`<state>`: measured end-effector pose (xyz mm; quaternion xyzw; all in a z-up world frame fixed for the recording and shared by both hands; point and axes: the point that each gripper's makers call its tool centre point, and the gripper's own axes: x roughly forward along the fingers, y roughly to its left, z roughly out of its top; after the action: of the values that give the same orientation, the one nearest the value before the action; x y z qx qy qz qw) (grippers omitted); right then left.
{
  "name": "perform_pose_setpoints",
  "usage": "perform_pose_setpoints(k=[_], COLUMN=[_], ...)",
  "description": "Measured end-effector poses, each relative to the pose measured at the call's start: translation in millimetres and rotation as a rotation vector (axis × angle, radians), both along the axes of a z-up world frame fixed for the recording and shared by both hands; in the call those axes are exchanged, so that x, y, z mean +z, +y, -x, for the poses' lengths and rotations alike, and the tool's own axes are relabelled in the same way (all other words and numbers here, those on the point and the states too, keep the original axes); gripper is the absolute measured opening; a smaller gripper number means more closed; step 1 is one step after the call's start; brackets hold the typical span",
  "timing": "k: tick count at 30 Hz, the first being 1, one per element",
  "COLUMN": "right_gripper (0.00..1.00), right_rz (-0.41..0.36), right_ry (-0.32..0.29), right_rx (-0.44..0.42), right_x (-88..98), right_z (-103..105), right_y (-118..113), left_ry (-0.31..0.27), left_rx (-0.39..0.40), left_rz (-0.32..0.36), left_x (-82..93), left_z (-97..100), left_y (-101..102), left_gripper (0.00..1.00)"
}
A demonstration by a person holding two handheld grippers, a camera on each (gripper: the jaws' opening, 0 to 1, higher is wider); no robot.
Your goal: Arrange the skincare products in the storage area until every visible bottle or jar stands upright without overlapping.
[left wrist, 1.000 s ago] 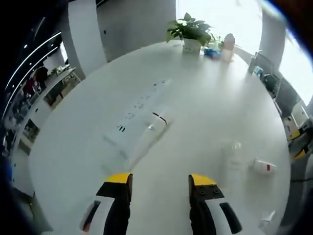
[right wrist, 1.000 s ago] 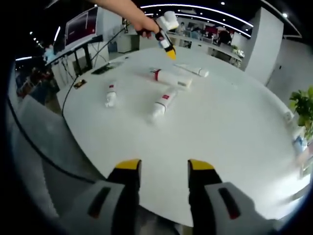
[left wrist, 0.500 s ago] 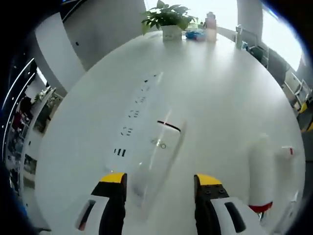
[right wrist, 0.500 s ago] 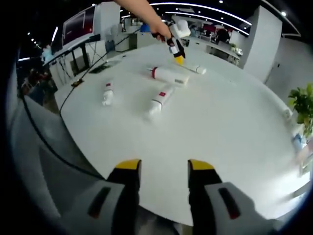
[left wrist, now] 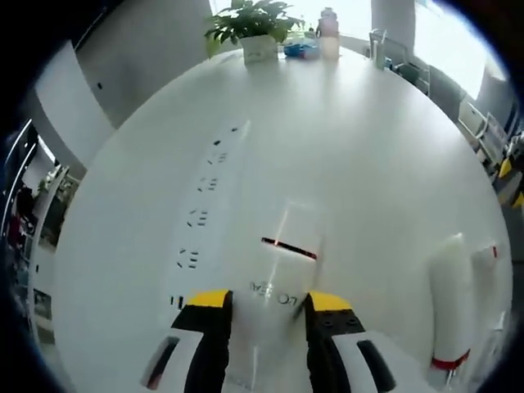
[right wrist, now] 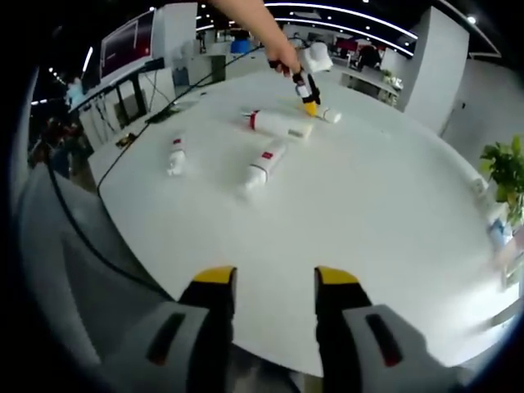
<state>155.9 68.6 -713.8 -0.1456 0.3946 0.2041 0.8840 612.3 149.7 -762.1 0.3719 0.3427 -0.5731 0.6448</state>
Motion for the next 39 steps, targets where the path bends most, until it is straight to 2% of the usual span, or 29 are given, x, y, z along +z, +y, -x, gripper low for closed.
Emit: perform_pose_setpoints(k=[1,3,4,5,6,8,11,13,14,17,19,21,23,24,27,31,33,34,36,37,38,39], right_gripper=[0.39,0.39,0.39,0.39,0.39,0.39,0.39,0.39,0.39,0.39,0.39,0.39,0.39,0.39,0.4,0.41,0.42,0.42,0.43,0.43,0.45,0.46], right_rz=[-0.002,-0.003,-0.001,-0.001,-0.001,-0.001,0.001,0.003,0.005,0.007,0.008,0.006,0.0,-0.007,-0.029,-0.054,-0.069,-0.079,-0.1,-0.124,-0.134,-0.182], right_ry=[0.001,0.0,0.0,0.003,0.0,-0.003,-0.005,-0.006,-0.006,-0.007,-0.007,-0.006,-0.009,-0.01,-0.015,-0.029,-0.033,-0.037,-0.043,-0.039,-0.035,-0.024], right_rx=[-0.001,0.0,0.002,0.004,0.004,0.002,0.003,0.006,0.007,0.01,0.013,0.015,0.013,0.011,0.007,0.008,0.006,0.003,0.002,0.001,0.002,0.016], right_x=[-0.1,-0.3,-0.6,-0.9,-0.3,0.0,0.7,0.6,0.5,1.0,1.7,2.4,5.1,6.3,10.1,14.8,17.8,19.6,21.8,22.2,22.4,25.0], right_z=[0.0,0.0,0.0,0.3,0.0,-0.5,-0.5,-0.4,-0.2,-0.3,-0.1,-0.1,-0.4,-0.5,-1.6,-3.1,-3.3,-3.7,-4.7,-5.2,-5.0,-2.3], right_y=[0.0,0.4,0.6,0.8,0.9,0.6,0.4,0.5,0.5,0.6,0.8,1.2,1.4,2.1,4.1,7.3,8.4,9.0,10.8,13.2,14.4,22.7], left_ry=[0.004,0.001,-0.006,0.014,0.017,0.044,0.066,0.063,0.054,0.05,0.046,0.024,0.016,0.012,-0.013,-0.051,-0.089,-0.098,-0.125,-0.136,-0.137,-0.148], left_rx=[0.026,-0.034,-0.048,-0.032,-0.026,-0.033,-0.019,-0.054,-0.061,-0.058,-0.082,-0.081,-0.093,-0.095,-0.116,-0.139,-0.151,-0.151,-0.158,-0.149,-0.146,-0.152], left_rz=[-0.02,-0.059,-0.075,-0.089,-0.089,-0.106,-0.123,-0.122,-0.11,-0.11,-0.111,-0.113,-0.079,-0.067,-0.034,-0.013,-0.011,-0.011,-0.007,0.001,0.002,0.008], left_x=[-1.7,-1.9,-6.6,-8.9,3.4,14.2,21.4,24.8,22.4,31.7,47.2,51.5,73.9,75.2,94.4,119.1,132.8,133.8,142.5,149.8,151.5,157.1], left_z=[-0.5,5.4,19.2,29.1,51.0,73.0,92.7,99.6,91.2,90.7,101.5,100.9,118.2,112.9,127.5,157.3,174.9,175.4,190.1,203.4,208.5,225.8], left_y=[2.0,5.9,3.3,2.8,-1.1,-2.1,-1.9,-0.6,-0.7,-1.7,-3.5,-2.0,-4.7,-5.4,-5.3,-1.1,5.5,8.6,12.6,15.0,15.7,17.6], left_gripper=[0.35,0.32,0.32,0.31,0.29,0.27,0.23,0.2,0.2,0.18,0.18,0.18,0.18,0.18,0.18,0.18,0.18,0.18,0.18,0.19,0.19,0.19])
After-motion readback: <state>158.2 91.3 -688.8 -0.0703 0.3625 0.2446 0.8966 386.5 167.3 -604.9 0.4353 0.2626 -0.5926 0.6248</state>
